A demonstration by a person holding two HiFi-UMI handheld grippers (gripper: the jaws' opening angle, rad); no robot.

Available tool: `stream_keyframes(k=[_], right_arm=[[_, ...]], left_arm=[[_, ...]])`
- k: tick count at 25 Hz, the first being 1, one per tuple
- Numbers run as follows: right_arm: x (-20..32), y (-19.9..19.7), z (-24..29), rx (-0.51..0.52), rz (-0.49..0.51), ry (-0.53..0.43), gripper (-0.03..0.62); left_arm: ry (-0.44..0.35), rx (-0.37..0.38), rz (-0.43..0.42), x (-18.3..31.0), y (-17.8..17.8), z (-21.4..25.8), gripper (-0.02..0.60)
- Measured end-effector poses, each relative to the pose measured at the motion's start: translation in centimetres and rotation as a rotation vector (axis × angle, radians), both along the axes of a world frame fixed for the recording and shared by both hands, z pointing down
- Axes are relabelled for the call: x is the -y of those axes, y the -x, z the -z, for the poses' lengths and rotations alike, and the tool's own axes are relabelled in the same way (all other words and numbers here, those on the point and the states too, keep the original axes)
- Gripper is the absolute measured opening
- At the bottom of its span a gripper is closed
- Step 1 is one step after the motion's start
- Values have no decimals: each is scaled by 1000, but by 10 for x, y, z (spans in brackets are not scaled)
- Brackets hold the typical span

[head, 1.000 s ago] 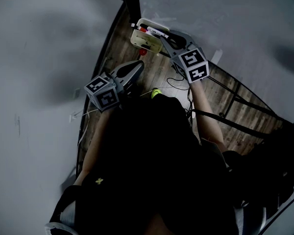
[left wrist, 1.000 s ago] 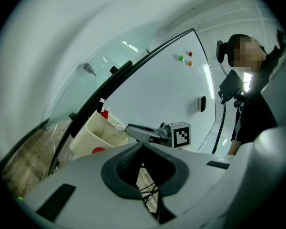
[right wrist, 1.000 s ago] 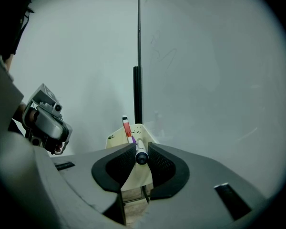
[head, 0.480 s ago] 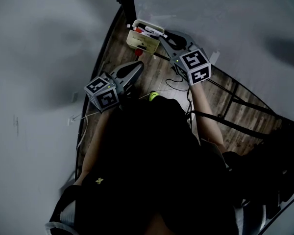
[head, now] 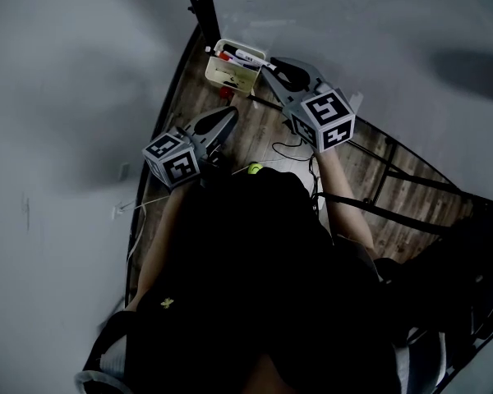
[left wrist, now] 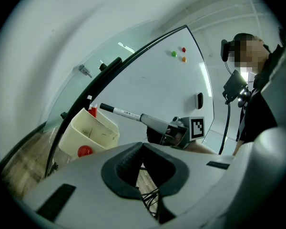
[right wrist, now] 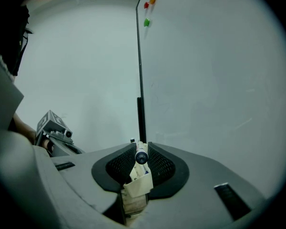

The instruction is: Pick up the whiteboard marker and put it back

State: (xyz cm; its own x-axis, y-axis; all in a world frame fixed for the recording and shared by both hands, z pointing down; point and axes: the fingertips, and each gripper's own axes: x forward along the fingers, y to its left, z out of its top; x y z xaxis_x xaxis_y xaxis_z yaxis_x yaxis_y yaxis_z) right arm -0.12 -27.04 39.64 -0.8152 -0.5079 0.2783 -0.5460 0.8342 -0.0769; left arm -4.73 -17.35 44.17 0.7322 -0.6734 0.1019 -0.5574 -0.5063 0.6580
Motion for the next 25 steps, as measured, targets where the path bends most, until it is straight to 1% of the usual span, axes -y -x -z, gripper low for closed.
stream_keyframes(k=[4, 10, 18, 25], right_arm=[[-4, -1, 10, 20, 8, -11, 92], [-8, -5, 17, 49, 9, -4, 92], [-9, -6, 20, 44, 14, -13, 92], [-8, -8, 20, 42, 12, -13, 92]], left_arm=[[4, -22, 13, 3, -3, 3, 6], [-25, -21, 17, 7, -9, 10, 6], [-49, -1, 23, 10, -12, 12, 6], [-53, -26, 33, 13, -11, 14, 5]])
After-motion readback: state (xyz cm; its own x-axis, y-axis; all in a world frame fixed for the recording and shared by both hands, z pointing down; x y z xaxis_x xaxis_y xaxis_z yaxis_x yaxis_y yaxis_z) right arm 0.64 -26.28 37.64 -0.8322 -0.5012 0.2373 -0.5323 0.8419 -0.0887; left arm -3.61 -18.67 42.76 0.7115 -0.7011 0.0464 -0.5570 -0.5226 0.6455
